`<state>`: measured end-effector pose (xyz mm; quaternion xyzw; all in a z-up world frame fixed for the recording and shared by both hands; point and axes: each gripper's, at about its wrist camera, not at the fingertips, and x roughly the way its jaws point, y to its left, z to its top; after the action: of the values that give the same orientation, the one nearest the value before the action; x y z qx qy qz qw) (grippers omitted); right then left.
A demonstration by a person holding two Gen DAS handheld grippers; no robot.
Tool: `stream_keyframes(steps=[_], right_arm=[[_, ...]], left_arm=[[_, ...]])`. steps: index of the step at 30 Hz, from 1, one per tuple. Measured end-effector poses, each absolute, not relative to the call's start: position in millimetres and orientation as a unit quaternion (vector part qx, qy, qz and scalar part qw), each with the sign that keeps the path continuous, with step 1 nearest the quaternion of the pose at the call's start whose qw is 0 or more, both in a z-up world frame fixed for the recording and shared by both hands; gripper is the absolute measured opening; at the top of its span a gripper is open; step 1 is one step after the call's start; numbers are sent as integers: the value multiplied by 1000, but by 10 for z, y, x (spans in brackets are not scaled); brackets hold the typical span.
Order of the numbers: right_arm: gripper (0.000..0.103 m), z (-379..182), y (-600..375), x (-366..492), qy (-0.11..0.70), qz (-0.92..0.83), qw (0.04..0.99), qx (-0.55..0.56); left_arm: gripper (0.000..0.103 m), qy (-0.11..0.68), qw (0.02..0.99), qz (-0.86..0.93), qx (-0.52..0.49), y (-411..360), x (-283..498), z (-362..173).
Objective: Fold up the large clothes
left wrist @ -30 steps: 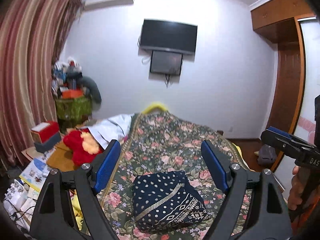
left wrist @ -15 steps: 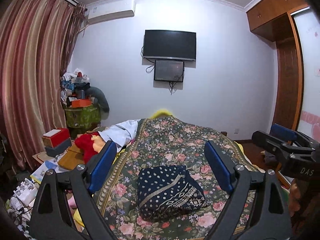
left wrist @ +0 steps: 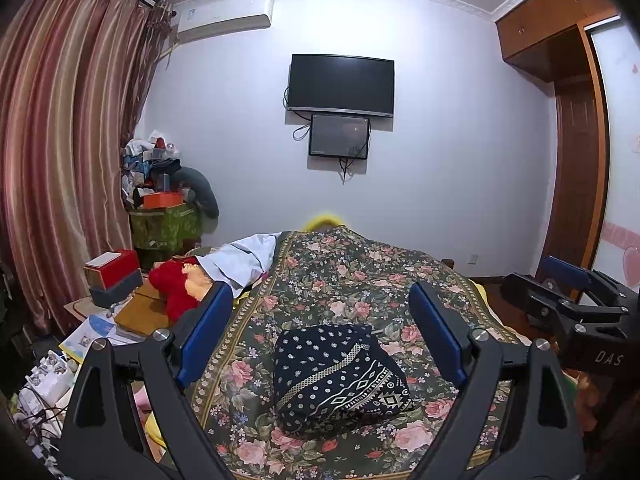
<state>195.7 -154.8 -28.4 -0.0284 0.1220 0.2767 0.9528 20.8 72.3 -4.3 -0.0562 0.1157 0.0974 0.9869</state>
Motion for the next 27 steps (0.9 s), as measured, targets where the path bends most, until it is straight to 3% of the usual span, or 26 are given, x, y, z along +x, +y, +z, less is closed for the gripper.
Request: stream_keyframes(steps=[27], right_arm=[[96,-324,-1491,1938,127,270,954,-17]], left_arm=[[96,124,988,76,-61,842,297,-89]])
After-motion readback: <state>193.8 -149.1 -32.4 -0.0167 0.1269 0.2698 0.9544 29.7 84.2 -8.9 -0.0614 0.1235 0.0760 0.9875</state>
